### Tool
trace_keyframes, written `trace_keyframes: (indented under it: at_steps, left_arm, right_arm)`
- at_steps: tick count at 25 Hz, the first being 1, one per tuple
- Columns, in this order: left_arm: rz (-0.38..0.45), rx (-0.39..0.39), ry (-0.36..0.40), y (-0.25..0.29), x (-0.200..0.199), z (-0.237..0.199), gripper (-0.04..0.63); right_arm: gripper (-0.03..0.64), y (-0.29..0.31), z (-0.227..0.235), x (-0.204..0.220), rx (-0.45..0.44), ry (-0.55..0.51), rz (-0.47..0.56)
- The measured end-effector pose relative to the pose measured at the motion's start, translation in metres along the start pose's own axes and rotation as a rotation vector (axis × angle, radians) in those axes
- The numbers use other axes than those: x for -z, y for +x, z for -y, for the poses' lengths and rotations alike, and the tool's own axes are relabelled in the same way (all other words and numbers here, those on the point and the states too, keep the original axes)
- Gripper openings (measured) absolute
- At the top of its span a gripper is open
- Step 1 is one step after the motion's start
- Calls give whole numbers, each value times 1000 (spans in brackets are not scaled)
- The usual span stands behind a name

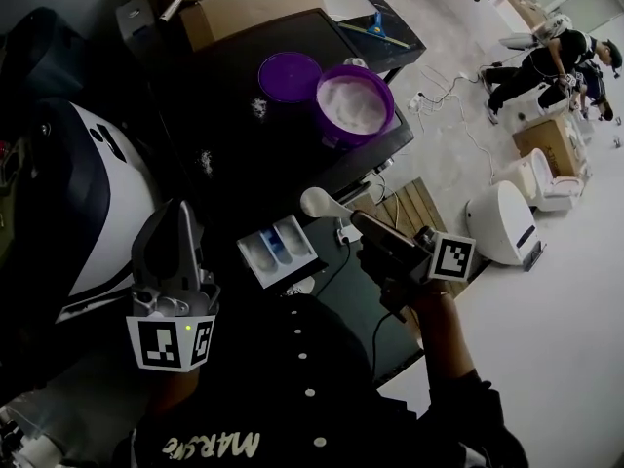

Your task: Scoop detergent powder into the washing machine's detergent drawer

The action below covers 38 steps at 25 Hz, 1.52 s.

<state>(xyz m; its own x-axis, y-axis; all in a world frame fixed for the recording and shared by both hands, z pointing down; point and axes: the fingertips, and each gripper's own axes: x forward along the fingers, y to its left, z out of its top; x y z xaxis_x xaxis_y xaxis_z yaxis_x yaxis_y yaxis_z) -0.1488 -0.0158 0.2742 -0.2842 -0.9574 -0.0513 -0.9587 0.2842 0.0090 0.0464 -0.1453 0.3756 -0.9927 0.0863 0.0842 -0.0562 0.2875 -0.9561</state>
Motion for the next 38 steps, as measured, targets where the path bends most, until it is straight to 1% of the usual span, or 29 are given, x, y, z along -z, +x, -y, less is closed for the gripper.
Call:
trace_keyframes:
  at_steps: [3,7,11,13,18,21,24,28,32,38]
  left_arm:
    - [-7,-10,-2,-6,3,-2,14]
    - [-27,-27,-5,-16,9,-3,14]
    - [-52,-57,-13,-27,19,-8,14]
    - [-64,-75,-16,-32,25,-14,14]
    - [-91,-113,-27,-45,40,-24,14]
    - [-110,-128,-40,-53,50,-27,14]
    - [-125,-136,-52,-58,59,-29,14]
    - [-147,-148,-70,-65,71,-31,13]
    - [-169,-151,-83,-70,81,-30,14]
    - [-190,-160,-98,-77,92,-29,14]
  right_arm:
    - [31,6,7,24,7,6,-54]
    - [31,17,21,57,24,3,-150]
    - [31,26,47,89,91,28,-242]
    - [31,32,61,102,124,24,-278]
    - [31,45,91,135,193,-27,-378]
    - [31,50,106,151,226,-78,-430]
    - [31,54,119,164,268,-192,-482]
    - [31,56,133,182,315,-424,-580]
    - [31,58,138,200,315,-650,-668]
    - [31,58,134,226,289,-1027,-775]
